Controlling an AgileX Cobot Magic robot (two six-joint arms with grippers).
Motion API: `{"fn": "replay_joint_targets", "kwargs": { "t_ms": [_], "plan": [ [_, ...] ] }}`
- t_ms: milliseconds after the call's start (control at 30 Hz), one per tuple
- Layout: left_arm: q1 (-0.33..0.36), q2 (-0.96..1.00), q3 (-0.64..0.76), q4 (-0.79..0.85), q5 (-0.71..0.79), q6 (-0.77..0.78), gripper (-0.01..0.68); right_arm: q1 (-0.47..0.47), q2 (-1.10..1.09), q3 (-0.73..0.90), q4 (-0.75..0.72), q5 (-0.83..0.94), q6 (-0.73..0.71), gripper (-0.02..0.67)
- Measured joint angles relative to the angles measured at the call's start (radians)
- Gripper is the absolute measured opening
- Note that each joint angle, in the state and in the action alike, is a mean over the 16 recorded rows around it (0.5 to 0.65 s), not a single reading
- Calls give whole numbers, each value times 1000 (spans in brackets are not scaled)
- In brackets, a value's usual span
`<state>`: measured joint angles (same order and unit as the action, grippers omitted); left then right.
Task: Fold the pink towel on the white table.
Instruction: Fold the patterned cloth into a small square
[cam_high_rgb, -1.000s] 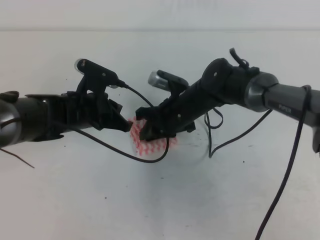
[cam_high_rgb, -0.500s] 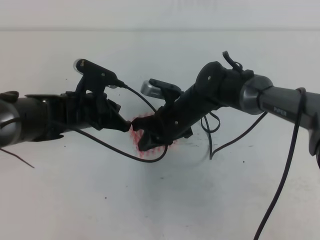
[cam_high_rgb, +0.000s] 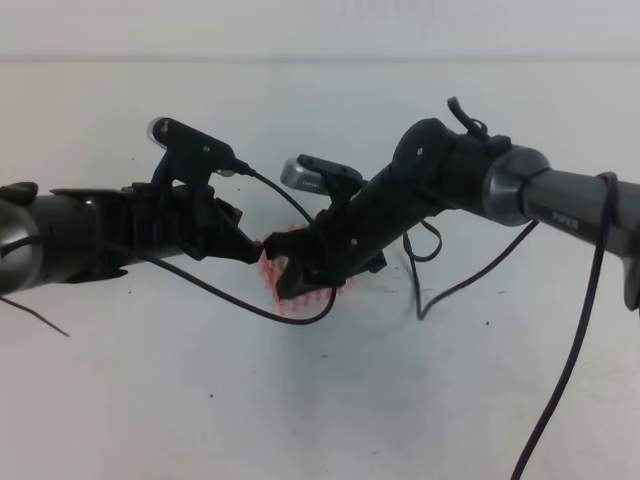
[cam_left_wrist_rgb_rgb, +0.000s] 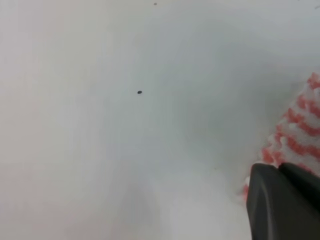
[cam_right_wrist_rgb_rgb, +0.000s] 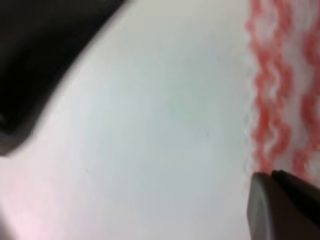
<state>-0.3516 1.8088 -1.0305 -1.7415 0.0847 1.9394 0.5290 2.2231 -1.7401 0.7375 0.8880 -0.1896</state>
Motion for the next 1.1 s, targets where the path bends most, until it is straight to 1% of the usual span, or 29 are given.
{"fn": "replay_joint_targets", "kwargs": {
  "t_ms": [200,433,633,867,1100],
  "plan": [
    [0,2,0,0,49,-29,-1,-37,-11,-2,0,-16,2,-17],
    [-1,36,-6,-1,165,-65,-1,-95,-18,-4,2,-23,4,-17],
    [-1,90,-10,0,257,-80,-1,-125,-21,-4,5,-27,3,-17],
    [-2,138,-11,-1,267,-85,-1,-131,-27,-5,7,-31,1,-17],
    [-2,125,-10,-1,279,-87,-1,-130,-33,-6,10,-29,-1,-18]
  ]
}}
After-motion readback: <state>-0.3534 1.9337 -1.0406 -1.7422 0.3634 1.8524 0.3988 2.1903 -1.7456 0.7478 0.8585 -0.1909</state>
